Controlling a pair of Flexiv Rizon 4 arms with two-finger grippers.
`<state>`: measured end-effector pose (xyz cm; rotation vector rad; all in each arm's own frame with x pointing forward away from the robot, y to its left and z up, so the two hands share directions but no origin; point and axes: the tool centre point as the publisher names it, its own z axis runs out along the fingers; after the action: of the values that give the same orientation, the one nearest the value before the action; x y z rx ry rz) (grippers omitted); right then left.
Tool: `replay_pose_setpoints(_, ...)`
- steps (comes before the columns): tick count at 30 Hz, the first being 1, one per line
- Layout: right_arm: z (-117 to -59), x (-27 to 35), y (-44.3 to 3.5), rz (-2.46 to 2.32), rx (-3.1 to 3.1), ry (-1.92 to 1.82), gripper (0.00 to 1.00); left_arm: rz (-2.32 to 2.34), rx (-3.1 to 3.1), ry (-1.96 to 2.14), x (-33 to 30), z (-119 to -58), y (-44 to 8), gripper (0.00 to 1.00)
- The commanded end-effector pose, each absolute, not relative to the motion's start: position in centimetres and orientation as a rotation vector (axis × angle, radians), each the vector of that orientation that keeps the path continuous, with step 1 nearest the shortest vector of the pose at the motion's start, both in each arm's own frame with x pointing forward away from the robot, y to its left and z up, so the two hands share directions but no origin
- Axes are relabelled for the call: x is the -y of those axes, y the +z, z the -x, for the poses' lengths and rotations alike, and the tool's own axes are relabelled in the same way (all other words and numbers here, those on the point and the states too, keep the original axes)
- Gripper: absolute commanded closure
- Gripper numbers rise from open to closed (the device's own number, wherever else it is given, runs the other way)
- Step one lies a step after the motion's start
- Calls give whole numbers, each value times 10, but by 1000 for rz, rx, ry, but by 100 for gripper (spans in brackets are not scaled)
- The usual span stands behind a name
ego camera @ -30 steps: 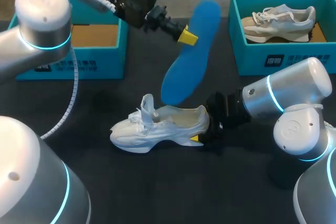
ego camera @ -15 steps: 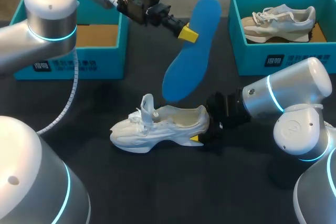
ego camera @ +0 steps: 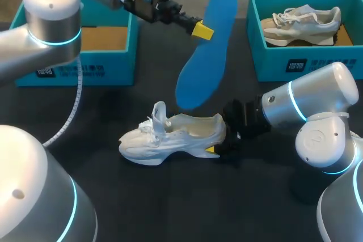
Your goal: Take the shoe out of the shoebox, open the shoe tongue, remove and reinsert the insole, then place the shoe into the shoebox
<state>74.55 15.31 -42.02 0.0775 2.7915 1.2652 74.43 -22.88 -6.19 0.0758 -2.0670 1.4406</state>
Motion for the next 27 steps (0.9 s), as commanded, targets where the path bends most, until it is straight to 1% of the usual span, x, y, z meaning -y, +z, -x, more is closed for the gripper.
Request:
replay_pose_setpoints(1, -746, -156, -426, -80, -2792, 1258, 100, -179, 2042, 1467, 227, -728, -57, 100)
replay_pose_setpoints(13, -746, -156, -426, -80, -2792, 1258, 100, -377, 1837, 1589, 232, -705, -17, 100)
replay_pose_setpoints(27, -746, -156, -426, -80, -2792, 1258, 100, -371, 1717, 1618, 235, -672, 19, 100)
